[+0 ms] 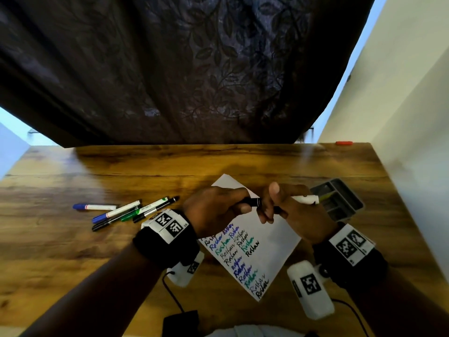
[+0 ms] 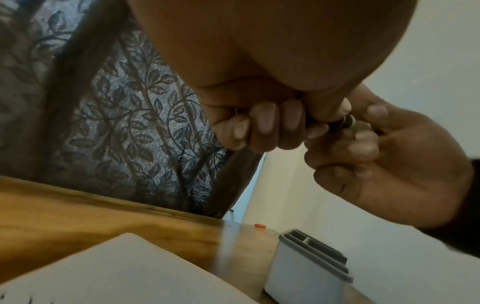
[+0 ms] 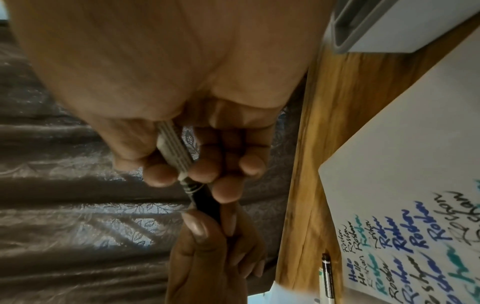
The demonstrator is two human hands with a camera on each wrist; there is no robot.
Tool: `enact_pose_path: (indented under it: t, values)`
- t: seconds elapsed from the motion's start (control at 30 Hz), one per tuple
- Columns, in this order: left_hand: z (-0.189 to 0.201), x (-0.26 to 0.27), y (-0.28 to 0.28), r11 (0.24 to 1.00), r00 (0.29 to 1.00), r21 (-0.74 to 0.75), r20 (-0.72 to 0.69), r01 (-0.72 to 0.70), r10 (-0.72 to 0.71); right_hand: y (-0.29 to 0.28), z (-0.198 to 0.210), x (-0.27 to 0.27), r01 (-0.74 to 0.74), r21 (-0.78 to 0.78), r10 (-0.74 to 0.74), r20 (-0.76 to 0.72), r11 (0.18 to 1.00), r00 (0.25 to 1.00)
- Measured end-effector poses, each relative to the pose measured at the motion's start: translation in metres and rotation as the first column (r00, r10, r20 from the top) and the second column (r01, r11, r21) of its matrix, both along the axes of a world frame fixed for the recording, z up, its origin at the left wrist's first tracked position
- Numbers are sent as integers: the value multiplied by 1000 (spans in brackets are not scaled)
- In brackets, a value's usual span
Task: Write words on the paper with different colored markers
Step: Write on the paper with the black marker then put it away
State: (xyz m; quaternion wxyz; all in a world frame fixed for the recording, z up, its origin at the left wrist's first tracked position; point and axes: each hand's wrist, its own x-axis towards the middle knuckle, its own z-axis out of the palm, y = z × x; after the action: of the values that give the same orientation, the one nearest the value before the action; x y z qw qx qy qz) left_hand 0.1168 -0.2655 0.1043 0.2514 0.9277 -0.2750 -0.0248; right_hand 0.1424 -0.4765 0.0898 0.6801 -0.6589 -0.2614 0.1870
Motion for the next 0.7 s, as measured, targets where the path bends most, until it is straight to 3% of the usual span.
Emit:
enact_pose_path:
  t: [0.07,0.1,0.13,0.17,0.2,0.23,0.3,0.33,0.43,0.47,0.53,0.6,0.7]
  values:
    - [-3,-4,12,1000,996,-15,-92,0,-2,-4,3,0,38,-39,-36,53,999,998]
    - [-7,-4,27,999,989,-23,-143,-49,45,-14,3,3,163,-27,-159,104,986,982]
    - [-13,-4,50,992,977,-28,-181,-122,115,-28,5,10,306,24,-307,58,952,950]
    - [-19,-6,77,980,962,-9,-196,-197,191,-47,10,16,391,107,-384,-83,914,920]
    - [-22,-7,103,966,947,40,-191,-256,258,-65,16,22,374,175,-342,-188,911,921]
    - [-24,-8,124,949,934,130,-183,-287,307,-82,17,26,351,154,-323,-181,924,929]
    - [-31,-7,139,911,901,284,-232,-298,367,-97,5,29,332,-194,-340,-11,923,940]
    - [-36,-6,134,907,883,301,-278,-293,377,-95,-7,26,306,-299,-322,-3,904,947]
    - [-57,-5,108,942,899,251,-319,-224,299,-61,-56,0,79,-415,-58,63,906,996]
    - [-66,-5,100,950,918,238,-291,-204,270,-49,-69,-10,-11,-511,51,64,860,997]
    - [-86,-6,87,964,943,196,-245,-178,224,-28,-91,-29,-80,-644,109,6,761,994]
    - [-106,-9,79,980,956,148,-243,-131,165,-14,-113,-44,-5,-757,88,70,654,994]
    - [-131,-12,79,966,969,241,-200,-96,146,3,-139,-50,101,-844,158,214,527,964]
